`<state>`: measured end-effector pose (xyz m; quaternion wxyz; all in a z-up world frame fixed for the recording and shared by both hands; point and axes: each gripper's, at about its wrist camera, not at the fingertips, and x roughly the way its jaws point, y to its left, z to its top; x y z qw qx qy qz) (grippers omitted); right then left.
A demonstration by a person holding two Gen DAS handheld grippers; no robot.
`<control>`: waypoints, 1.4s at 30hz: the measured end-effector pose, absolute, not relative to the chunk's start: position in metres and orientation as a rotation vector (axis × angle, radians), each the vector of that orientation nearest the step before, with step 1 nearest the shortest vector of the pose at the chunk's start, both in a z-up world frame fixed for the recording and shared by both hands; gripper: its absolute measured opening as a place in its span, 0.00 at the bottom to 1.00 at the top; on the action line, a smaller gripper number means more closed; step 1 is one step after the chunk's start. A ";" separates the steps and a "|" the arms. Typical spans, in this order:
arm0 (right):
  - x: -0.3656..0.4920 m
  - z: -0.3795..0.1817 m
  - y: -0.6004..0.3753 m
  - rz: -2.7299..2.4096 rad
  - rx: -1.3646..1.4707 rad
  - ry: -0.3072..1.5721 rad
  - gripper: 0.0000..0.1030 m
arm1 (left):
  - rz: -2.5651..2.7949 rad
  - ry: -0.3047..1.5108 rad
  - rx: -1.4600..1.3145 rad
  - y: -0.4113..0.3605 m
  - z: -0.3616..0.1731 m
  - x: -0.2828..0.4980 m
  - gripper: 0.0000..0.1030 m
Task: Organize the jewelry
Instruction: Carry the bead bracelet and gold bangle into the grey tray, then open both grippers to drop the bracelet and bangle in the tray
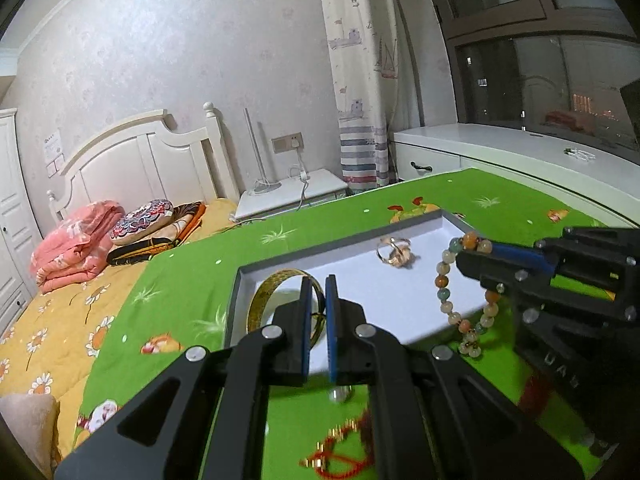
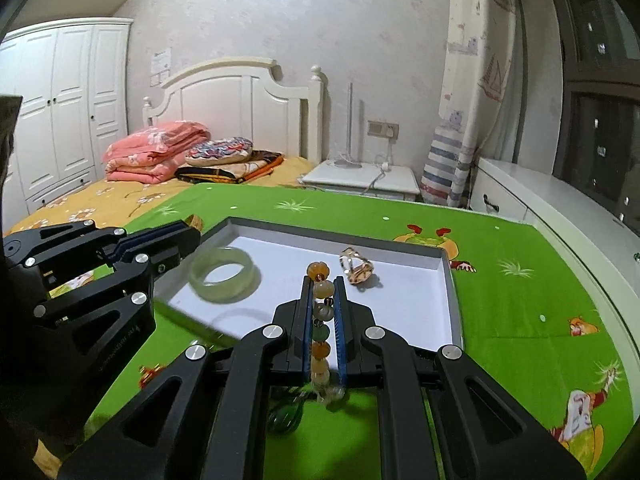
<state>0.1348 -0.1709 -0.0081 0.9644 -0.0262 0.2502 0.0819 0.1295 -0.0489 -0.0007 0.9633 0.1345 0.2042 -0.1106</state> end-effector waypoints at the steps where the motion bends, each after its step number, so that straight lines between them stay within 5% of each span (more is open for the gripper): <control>1: 0.140 -0.008 -0.171 0.160 -0.054 0.512 0.10 | -0.222 0.418 0.272 -0.050 0.001 0.134 0.06; 21: 0.219 -0.006 -0.191 0.063 -0.035 0.647 0.11 | -0.146 0.552 0.261 -0.077 -0.001 0.239 0.06; 24: 0.223 -0.012 -0.197 0.042 -0.025 0.661 0.24 | -0.128 0.587 0.259 -0.078 -0.008 0.249 0.07; 26: 0.221 -0.012 -0.198 0.044 -0.019 0.656 0.44 | -0.132 0.611 0.245 -0.077 -0.011 0.252 0.10; 30: 0.217 -0.007 -0.198 0.042 -0.030 0.643 0.44 | -0.106 0.576 0.258 -0.074 -0.010 0.247 0.60; 42: 0.147 0.001 -0.192 0.105 -0.038 0.603 0.53 | -0.105 0.558 0.207 -0.038 0.006 0.192 0.89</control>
